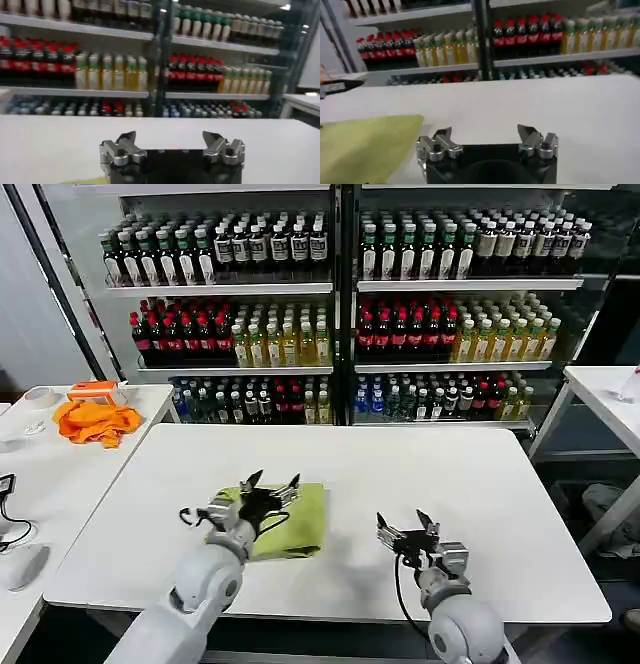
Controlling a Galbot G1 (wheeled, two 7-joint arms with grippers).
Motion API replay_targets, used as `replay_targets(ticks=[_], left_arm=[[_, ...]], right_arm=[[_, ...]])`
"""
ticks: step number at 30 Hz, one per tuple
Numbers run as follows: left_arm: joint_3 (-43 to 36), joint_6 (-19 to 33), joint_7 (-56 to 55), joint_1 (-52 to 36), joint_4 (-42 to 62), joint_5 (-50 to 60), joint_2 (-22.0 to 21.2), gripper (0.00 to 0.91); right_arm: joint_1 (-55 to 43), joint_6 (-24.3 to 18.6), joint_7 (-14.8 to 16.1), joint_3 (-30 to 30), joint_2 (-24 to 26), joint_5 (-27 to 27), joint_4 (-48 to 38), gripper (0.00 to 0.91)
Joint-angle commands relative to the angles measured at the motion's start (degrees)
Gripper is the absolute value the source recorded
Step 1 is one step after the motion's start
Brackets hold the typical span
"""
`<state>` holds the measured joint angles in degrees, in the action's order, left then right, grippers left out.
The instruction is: Fold and organize the clothes.
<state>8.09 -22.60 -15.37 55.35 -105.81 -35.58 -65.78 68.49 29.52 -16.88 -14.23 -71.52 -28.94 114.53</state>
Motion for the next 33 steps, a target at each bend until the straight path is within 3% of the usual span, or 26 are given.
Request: replay_targets(ticks=[1, 10, 30, 33], left_arm=[[13.70, 1.98, -1.44, 13.96, -8.94, -0.54, 1.66, 0.907], [16.13, 3.04, -1.46, 17.77, -9.99, 0.35, 0.48, 0.907], [16.41, 3.81, -0.85, 18.80, -9.53, 1.47, -1.10, 0.907], [16.29, 3.89, -0.81, 18.36, -8.96, 1.47, -1.37, 0.907]], right_arm=[[-11.54, 2.19, -4.60, 8.82, -6.29, -12.99, -8.62, 0.907], [-18.10, 2.53, -6.79, 13.55, -13.40, -13.31, -17.83, 0.907], [-19.65, 1.58, -7.63, 14.18, -16.44, -10.15, -25.95, 0.907], [-19.45, 1.35, -7.77, 14.08, -17.15, -10.22, -26.27, 0.776]])
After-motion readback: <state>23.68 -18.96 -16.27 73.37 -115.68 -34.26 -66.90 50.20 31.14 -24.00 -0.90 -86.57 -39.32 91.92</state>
